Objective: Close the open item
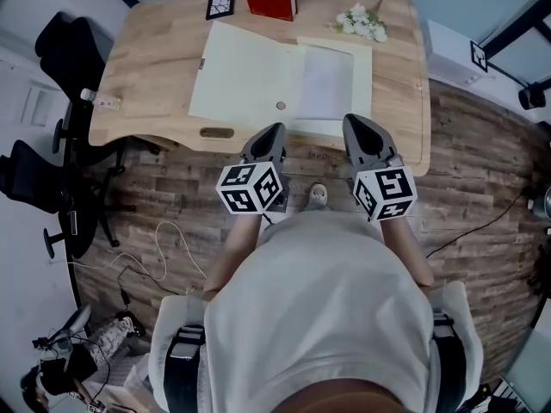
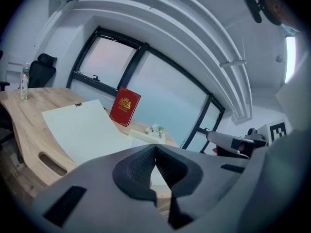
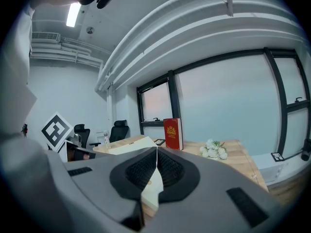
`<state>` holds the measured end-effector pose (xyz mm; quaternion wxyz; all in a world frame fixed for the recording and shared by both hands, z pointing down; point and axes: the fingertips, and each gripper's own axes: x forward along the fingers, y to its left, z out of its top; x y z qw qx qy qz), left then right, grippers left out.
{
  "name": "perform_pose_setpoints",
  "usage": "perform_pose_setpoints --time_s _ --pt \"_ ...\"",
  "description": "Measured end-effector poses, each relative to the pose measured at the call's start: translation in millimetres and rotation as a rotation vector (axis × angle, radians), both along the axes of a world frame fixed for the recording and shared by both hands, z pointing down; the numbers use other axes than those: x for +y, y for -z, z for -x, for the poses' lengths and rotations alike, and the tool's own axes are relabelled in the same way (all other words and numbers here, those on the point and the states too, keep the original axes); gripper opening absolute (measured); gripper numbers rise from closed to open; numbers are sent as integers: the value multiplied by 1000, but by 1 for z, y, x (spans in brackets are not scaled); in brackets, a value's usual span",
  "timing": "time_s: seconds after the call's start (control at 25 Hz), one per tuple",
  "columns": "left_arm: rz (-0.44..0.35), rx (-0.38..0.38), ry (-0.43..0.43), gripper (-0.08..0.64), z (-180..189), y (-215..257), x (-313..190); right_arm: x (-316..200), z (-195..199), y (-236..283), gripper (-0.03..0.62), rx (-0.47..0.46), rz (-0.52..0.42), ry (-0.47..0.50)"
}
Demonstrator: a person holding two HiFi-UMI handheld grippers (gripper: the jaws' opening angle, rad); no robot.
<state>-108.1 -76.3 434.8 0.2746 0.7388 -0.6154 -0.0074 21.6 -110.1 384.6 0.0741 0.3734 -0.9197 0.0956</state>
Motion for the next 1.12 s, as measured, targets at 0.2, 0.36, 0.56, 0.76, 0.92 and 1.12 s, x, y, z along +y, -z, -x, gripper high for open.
perform_pose_setpoints --time_s 0.2,0.36,0.56,0.76,0.92,1.12 --pt "12 6 40 21 7 -5 -16 -23 0 -5 20 -6 9 19" --pt "25 12 71 21 12 -11 -26 -38 4 -8 18 -8 7 44" --pt "26 22 102 21 17 -15 -40 -56 7 -11 20 -12 4 67" --pt "30 37 141 21 25 -18 -51 -70 13 -12 19 -15 1 97" --pt "34 49 179 21 33 -23 -53 -75 16 -16 18 -13 5 117" --pt "35 38 234 21 51 -24 -51 -76 16 -23 20 -13 21 130"
